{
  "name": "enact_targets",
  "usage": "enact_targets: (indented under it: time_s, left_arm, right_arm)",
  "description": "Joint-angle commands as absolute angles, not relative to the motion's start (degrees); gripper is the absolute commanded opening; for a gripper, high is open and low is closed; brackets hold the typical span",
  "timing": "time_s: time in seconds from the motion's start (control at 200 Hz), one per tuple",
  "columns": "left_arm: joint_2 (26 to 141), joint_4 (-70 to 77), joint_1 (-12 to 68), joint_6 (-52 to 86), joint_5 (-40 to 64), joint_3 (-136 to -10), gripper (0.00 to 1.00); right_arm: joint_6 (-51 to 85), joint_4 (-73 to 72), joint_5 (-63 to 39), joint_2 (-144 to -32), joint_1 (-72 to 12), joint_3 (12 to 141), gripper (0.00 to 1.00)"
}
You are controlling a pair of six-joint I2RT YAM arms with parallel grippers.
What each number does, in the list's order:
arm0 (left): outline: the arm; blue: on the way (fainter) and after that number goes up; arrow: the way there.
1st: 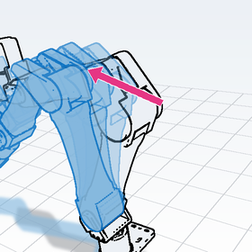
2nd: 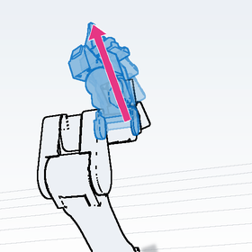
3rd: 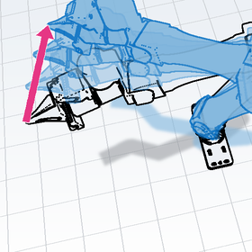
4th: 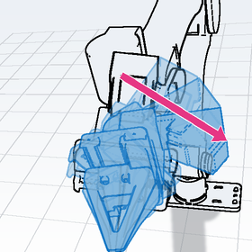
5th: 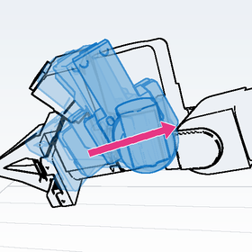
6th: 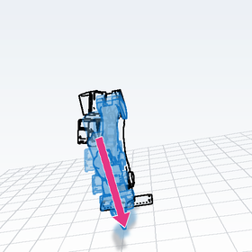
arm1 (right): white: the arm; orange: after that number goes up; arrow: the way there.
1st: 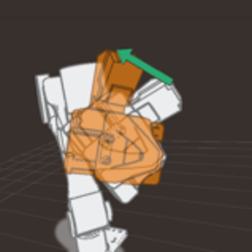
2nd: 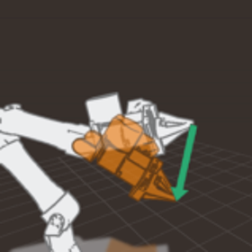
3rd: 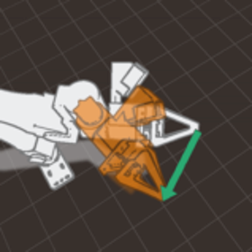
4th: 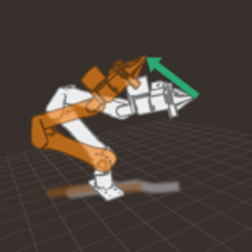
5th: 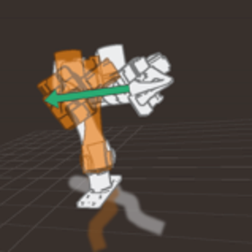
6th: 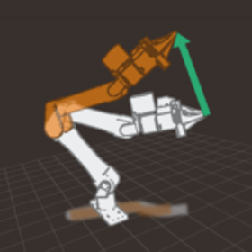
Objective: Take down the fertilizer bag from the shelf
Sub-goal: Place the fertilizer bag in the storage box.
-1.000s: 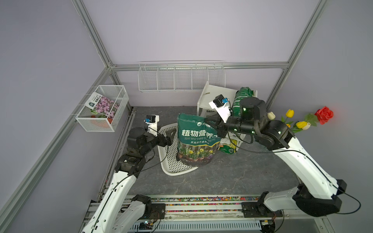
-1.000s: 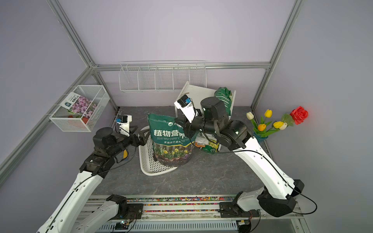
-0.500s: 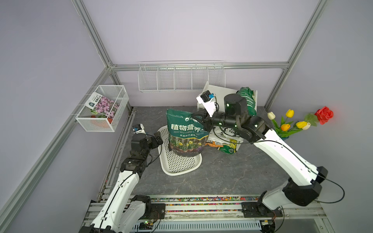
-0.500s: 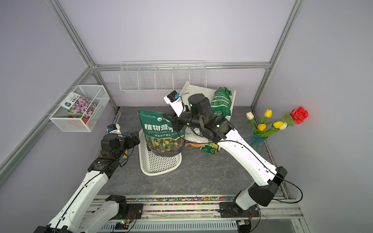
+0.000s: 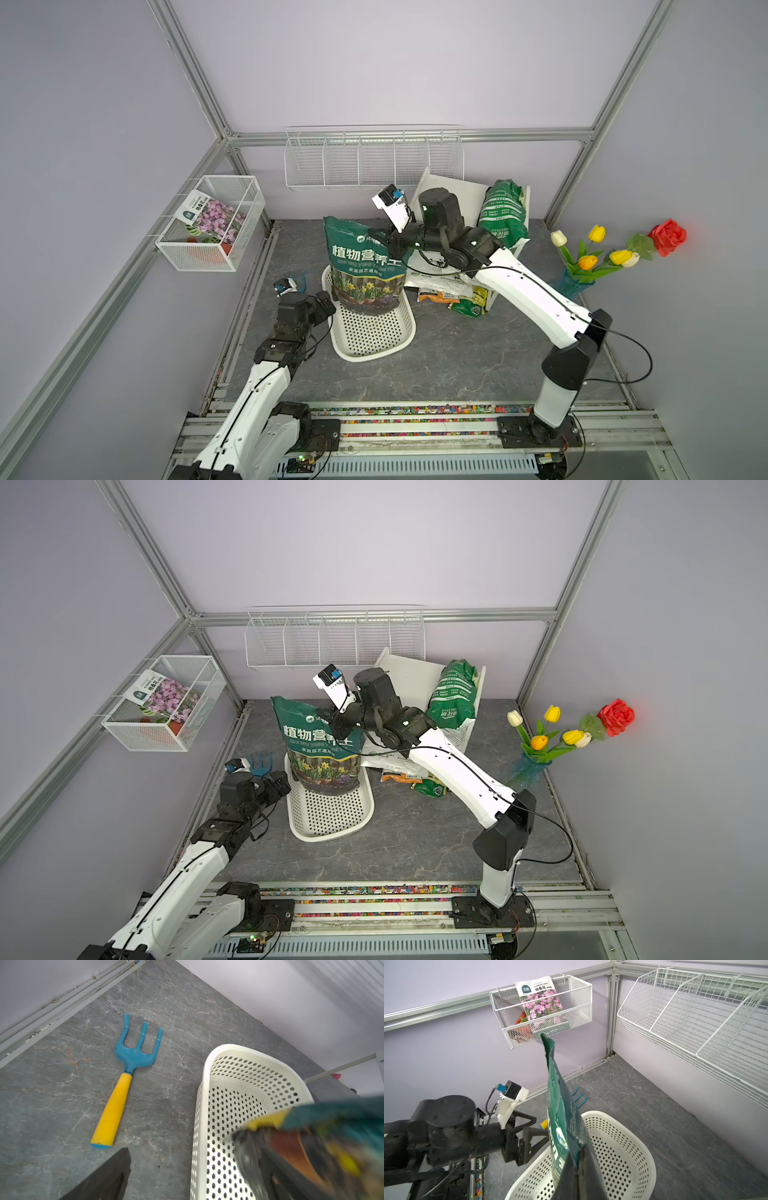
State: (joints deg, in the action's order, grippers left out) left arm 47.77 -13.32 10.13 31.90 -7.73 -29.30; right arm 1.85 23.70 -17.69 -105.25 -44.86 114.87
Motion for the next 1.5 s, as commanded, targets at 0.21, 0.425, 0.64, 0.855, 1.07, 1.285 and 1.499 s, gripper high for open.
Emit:
enact_targets:
  time_s: [0.21, 0.425, 0.64, 0.855, 1.07, 1.285, 1.499]
  left_arm:
    - [45.34, -14.63, 9.92, 34.51, -7.09, -28.00, 1.00]
    - [46.67, -13.28, 9.93, 35.86, -4.78, -26.37, 1.00]
    - [49.10, -12.15, 9.85, 35.87, -3.04, -26.28, 1.00]
    - [53.24, -11.66, 9.93, 36.48, -0.12, -28.31, 1.00]
    - [56.06, -13.31, 9.89, 35.61, 2.03, -32.72, 1.00]
    - [55.24, -13.43, 9.89, 34.37, 2.93, -34.21, 0.99]
    - [56.87, -12.77, 9.91, 34.29, 5.18, -35.28, 1.00]
  right_arm:
    - [-2.65, 9.87, -19.04, -110.86, -44.30, 127.14, 0.00]
    - [-6.64, 10.47, -19.84, -115.47, -44.00, 131.34, 0.00]
    - [-7.61, 10.50, -20.13, -120.32, -42.30, 137.26, 0.00]
    - [-7.53, 8.67, -21.81, -124.32, -41.87, 137.86, 0.00]
    - [-7.86, 7.92, -19.32, -128.09, -41.84, 136.53, 0.00]
    - [-5.74, 5.28, -17.54, -129.13, -41.89, 135.64, 0.58]
    - [-6.58, 5.81, -16.87, -124.33, -41.86, 132.30, 0.89]
